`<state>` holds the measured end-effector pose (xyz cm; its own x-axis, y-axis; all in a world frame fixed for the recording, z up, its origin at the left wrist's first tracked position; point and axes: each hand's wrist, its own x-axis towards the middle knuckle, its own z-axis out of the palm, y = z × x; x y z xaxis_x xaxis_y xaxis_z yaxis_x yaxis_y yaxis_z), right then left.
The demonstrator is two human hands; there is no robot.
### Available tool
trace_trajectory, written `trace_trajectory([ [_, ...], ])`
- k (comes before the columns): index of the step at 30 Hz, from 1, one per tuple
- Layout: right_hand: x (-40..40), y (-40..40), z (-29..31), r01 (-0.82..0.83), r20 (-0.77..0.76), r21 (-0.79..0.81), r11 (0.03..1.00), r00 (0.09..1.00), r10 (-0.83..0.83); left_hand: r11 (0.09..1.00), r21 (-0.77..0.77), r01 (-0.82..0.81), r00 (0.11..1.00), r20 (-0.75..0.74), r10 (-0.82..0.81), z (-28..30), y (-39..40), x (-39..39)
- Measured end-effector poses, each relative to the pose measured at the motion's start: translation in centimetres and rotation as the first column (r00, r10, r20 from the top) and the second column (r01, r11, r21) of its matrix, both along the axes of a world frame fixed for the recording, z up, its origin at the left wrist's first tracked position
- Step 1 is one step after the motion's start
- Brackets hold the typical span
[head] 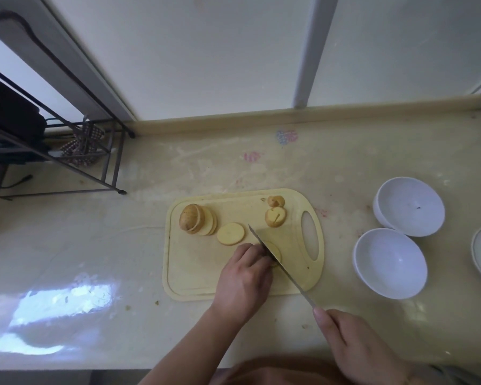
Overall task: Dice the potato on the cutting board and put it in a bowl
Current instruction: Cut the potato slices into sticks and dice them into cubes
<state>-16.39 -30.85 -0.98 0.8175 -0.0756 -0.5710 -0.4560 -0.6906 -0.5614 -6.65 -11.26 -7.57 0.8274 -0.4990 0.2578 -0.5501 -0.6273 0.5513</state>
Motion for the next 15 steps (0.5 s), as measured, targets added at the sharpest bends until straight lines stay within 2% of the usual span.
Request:
trace_trajectory([
  [4,2.7,0.9,0.0,0.003,0.065,0.075,0.997,0.998,-0.008,1.000,-0.012,0.005,1.000,0.020,-0.005,0.0,0.0,0.0],
  [11,2.6,1.0,0.7,0.061,0.044,0.204,0.977,0.996,-0.072,1.000,-0.019,0.008,1.000,0.014,-0.008,0.1,0.5,0.3],
  [15,1.8,1.0,1.8,0.048,0.022,0.204,0.978,0.998,-0.054,0.999,-0.053,-0.006,1.000,0.026,0.007,-0.2,0.8,0.0],
])
